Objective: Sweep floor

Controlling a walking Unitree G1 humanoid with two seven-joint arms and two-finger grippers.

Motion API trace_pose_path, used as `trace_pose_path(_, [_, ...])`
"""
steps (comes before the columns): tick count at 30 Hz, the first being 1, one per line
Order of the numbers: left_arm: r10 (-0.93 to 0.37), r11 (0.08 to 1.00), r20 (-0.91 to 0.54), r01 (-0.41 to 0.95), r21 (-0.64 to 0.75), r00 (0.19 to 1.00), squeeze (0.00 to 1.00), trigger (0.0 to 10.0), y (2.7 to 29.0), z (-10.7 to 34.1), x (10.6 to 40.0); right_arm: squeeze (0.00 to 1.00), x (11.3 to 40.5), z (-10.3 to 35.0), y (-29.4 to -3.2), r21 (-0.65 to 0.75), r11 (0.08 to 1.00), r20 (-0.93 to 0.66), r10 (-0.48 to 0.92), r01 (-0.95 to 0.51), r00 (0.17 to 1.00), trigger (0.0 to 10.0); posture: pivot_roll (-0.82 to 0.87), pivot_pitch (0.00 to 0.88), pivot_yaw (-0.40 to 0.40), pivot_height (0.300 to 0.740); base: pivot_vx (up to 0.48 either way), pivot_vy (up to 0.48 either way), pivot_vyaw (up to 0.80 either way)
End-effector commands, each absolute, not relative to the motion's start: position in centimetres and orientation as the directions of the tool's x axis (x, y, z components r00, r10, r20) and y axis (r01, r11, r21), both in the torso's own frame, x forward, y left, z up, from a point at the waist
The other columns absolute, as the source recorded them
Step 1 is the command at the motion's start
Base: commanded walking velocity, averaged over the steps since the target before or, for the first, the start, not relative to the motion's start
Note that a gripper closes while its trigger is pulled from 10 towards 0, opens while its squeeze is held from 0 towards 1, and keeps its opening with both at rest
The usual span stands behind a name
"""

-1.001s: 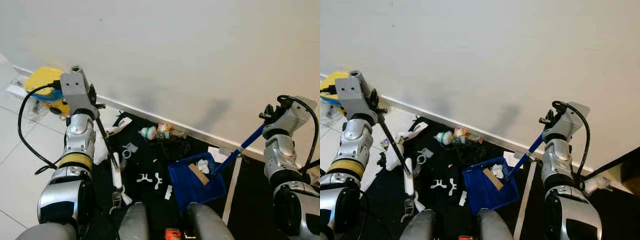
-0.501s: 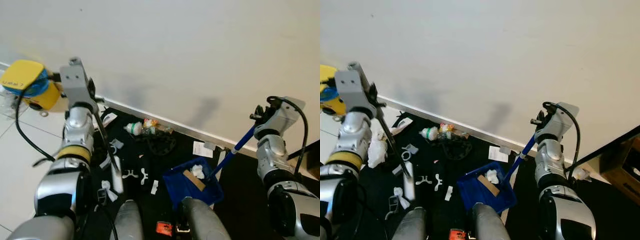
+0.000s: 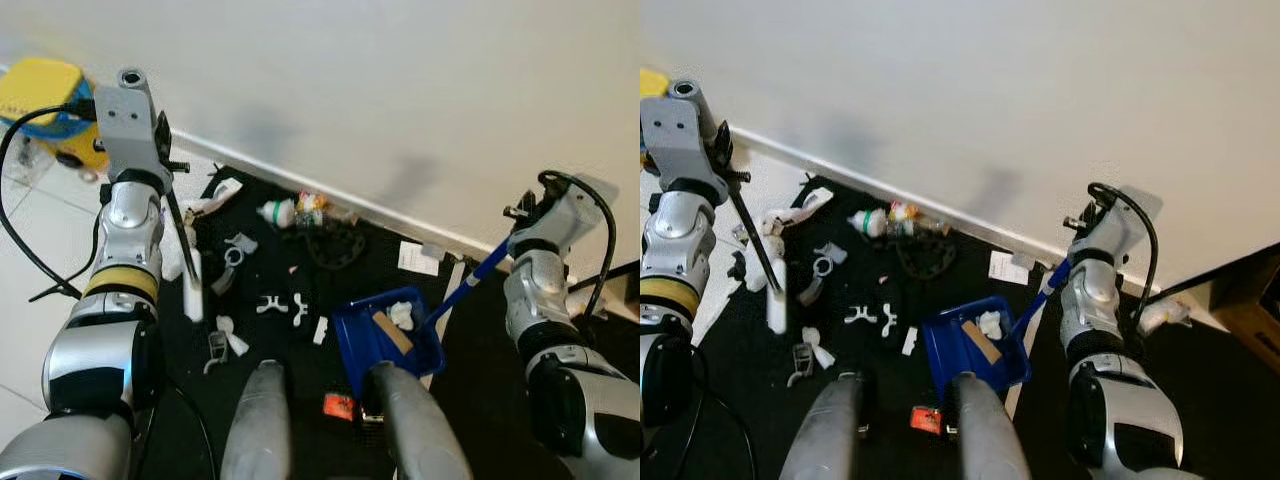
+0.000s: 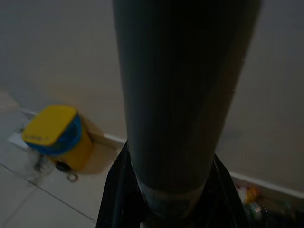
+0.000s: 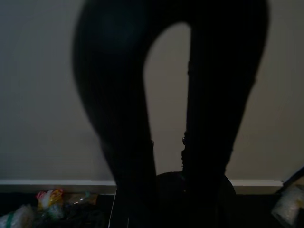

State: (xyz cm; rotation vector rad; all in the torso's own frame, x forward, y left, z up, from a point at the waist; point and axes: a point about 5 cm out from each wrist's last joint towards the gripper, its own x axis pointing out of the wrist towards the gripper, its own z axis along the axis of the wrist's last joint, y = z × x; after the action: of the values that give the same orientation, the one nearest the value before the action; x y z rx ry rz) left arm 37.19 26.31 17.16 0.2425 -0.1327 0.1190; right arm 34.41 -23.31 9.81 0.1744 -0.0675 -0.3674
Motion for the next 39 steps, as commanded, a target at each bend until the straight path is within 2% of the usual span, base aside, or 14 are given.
trace_pose_path(1, [0.068,0.963,0.165,-0.108,0.248,0.984,0.0,10.0,25.8,17.7,37.5,0.0,34.4,10.0,-23.7,0.182,0.914,0.035,-0.376,0.364,0.926,10.0,0.0,0.356,-0.037,0.74,0.0,0.0,0.0])
trace_pose_path(7, [0.007,0.97,0.174,-0.049,0.239,0.985,0.0,10.0,24.2,17.7,37.9,0.0,35.5,11.6,-23.5,0.148,0.937,0.074,-0.331,0.318,0.941,10.0,0.0,0.381,-0.045,0.74,0.0,0.0,0.0])
trace_pose_path(21, [-0.012,0.974,0.194,-0.033,0.226,0.981,0.0,10.0,24.1,18.7,38.3,0.0,36.2,12.8,-23.6,0.158,0.925,0.089,-0.361,0.345,0.928,10.0,0.0,0.398,-0.04,0.74,0.0,0.0,0.0])
trace_pose_path(26, [-0.017,0.974,0.208,-0.031,0.225,0.978,0.0,10.0,24.0,18.8,38.3,0.0,36.5,13.7,-23.2,0.224,0.904,0.14,-0.399,0.363,0.906,10.0,0.0,0.402,-0.031,0.74,0.0,0.0,0.0])
trace_pose_path(31, [-0.019,0.975,0.22,-0.031,0.222,0.975,0.0,10.0,23.9,19.0,38.4,0.0,37.5,16.2,-22.1,0.272,0.898,0.226,-0.409,0.345,0.884,10.0,0.0,0.4,-0.033,0.74,0.0,0.0,0.0])
trace_pose_path(36, [-0.025,0.975,0.221,-0.025,0.223,0.975,0.0,10.0,23.7,19.0,38.4,0.0,37.3,15.7,-20.7,0.234,0.919,0.246,-0.373,0.318,0.895,10.0,0.0,0.399,-0.039,0.74,0.0,0.0,0.0])
trace_pose_path(39, [-0.026,0.975,0.218,-0.024,0.221,0.976,0.0,10.0,23.6,18.9,38.4,0.0,36.6,13.9,-19.0,0.165,0.944,0.241,-0.319,0.285,0.917,10.0,-0.01,0.398,-0.042,0.74,0.0,0.0,0.0])
